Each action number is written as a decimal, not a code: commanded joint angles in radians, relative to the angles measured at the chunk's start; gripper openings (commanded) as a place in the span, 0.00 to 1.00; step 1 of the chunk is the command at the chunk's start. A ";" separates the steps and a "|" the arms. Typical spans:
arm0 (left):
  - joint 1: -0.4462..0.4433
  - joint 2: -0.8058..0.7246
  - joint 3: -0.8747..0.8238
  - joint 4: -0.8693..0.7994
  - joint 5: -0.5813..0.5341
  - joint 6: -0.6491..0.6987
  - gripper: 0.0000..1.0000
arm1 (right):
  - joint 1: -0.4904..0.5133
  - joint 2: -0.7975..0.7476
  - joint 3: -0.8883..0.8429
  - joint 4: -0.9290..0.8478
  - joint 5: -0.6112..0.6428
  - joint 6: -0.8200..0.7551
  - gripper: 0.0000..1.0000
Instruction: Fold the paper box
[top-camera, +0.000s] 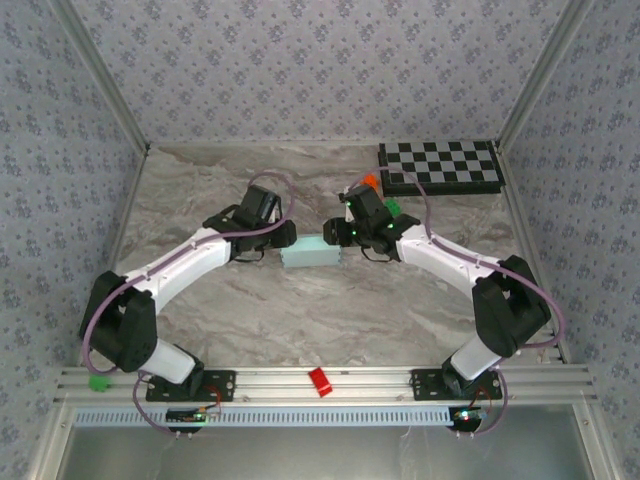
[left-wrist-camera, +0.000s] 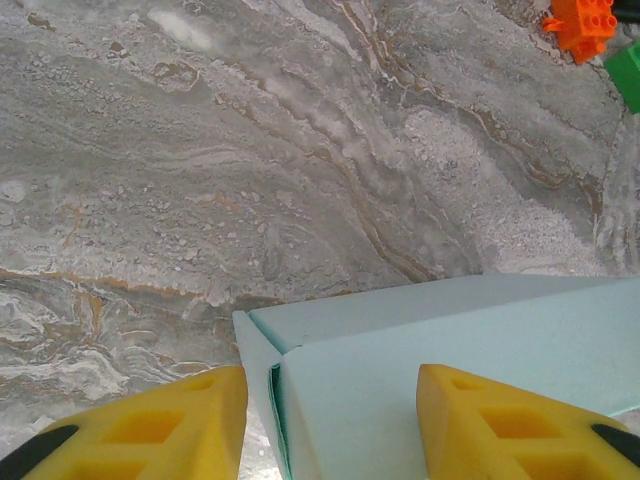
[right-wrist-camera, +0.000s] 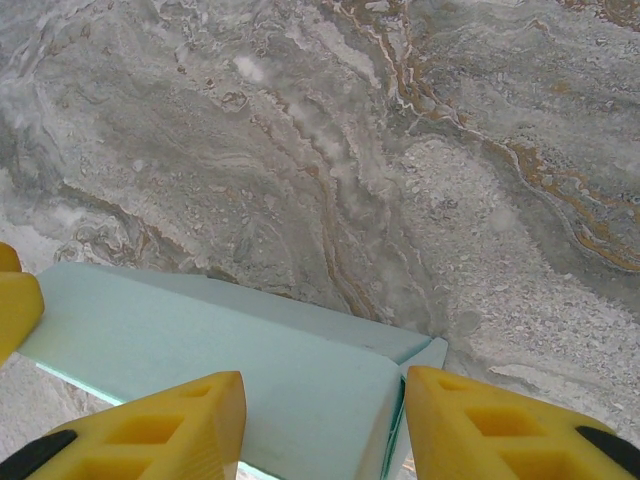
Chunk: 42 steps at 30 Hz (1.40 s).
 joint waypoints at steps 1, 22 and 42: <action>-0.006 -0.017 -0.037 -0.024 0.005 -0.014 0.48 | 0.008 0.014 -0.032 -0.043 0.031 0.003 0.47; -0.015 -0.060 -0.153 -0.018 -0.020 -0.032 0.46 | 0.009 0.005 -0.135 -0.033 0.053 0.019 0.47; -0.014 -0.071 -0.240 0.011 -0.024 -0.050 0.33 | -0.002 0.049 -0.190 -0.022 0.102 0.003 0.38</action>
